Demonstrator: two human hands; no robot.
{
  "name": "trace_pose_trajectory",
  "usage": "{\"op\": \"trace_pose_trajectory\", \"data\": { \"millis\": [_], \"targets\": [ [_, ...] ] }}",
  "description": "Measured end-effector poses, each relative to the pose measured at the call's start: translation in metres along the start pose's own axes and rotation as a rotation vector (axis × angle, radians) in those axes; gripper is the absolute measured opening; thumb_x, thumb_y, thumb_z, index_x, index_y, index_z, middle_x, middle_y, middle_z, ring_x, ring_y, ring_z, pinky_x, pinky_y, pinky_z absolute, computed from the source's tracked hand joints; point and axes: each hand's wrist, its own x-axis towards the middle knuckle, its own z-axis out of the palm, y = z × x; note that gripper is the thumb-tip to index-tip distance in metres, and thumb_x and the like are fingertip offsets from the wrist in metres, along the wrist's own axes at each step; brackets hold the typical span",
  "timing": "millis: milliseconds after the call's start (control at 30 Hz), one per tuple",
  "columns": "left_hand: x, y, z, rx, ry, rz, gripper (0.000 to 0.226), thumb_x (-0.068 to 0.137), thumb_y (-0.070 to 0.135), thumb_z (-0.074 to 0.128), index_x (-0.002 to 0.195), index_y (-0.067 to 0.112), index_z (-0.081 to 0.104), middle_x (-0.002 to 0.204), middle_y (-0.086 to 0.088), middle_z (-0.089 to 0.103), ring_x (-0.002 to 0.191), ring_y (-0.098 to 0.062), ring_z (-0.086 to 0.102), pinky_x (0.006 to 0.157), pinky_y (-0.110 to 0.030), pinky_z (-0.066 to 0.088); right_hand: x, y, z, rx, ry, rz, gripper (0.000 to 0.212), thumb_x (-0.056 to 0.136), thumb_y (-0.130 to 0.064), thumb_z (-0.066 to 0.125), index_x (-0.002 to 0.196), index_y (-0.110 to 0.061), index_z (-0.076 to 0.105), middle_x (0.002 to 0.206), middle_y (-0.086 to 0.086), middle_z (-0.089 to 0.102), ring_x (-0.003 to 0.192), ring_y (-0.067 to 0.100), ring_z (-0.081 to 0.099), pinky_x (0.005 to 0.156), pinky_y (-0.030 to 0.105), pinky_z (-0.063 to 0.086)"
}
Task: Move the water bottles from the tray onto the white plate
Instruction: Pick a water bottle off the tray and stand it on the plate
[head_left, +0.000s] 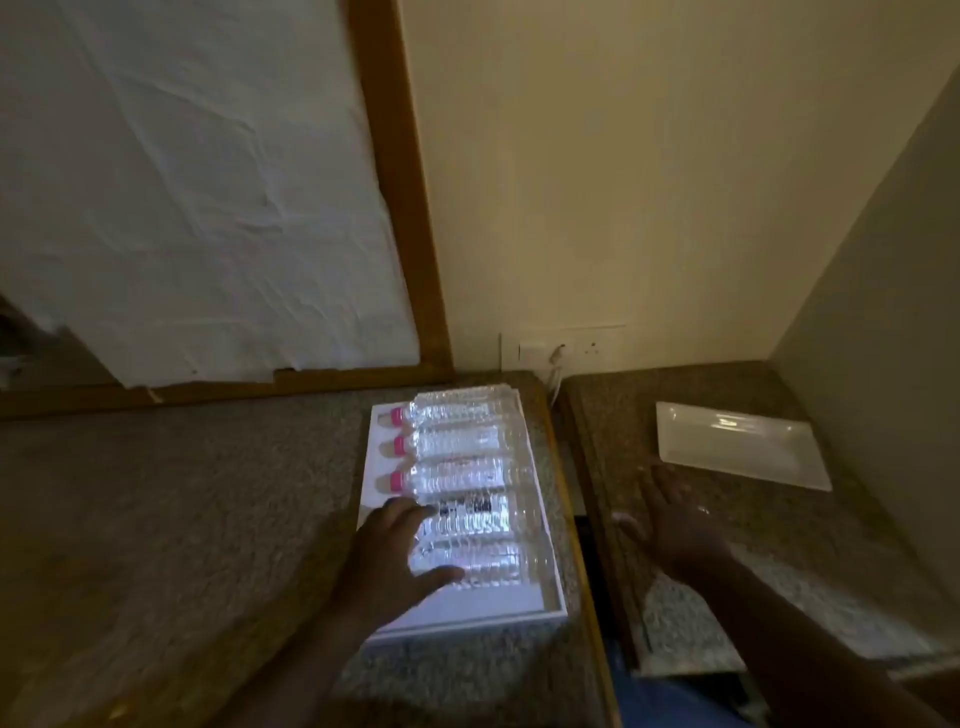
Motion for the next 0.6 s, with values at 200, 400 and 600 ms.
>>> {"op": "trace_pose_trajectory", "data": {
  "millis": [200,400,600],
  "targets": [
    [-0.023,-0.017,0.024,0.005,-0.22,-0.089,0.091,0.066,0.065,0.071,0.143,0.042,0.028,0.146,0.003,0.045,0.124,-0.016,0.048,0.097,-0.03,0.041,-0.023,0.027,0.053,-0.07,-0.116,0.039,0.075,0.098,-0.06,0.031,0.156,-0.02,0.01,0.166,0.011,-0.001,0.15,0.032,-0.001,0.117,0.054,0.021],
    [-0.016,-0.016,0.027,-0.08,-0.194,-0.106,0.076,0.068,0.054,0.076,0.133,0.039,0.04,0.138,0.006,0.053,0.113,-0.014,0.058,0.088,-0.026,0.05,-0.03,0.036,0.072,-0.144,-0.074,0.014,0.071,0.101,-0.053,0.028,0.156,-0.017,0.003,0.163,0.013,-0.008,0.147,0.025,-0.014,0.119,0.047,-0.001],
    [-0.005,0.004,-0.019,-0.104,-0.13,0.084,0.074,0.055,0.068,0.074,0.12,0.042,0.049,0.101,0.017,0.068,0.081,0.002,0.061,0.065,-0.009,0.043,-0.032,0.034,0.073,-0.179,-0.121,0.049,0.07,0.102,-0.053,0.022,0.155,-0.018,-0.007,0.162,0.01,-0.016,0.147,0.026,-0.018,0.121,0.048,0.0]
  ]
}}
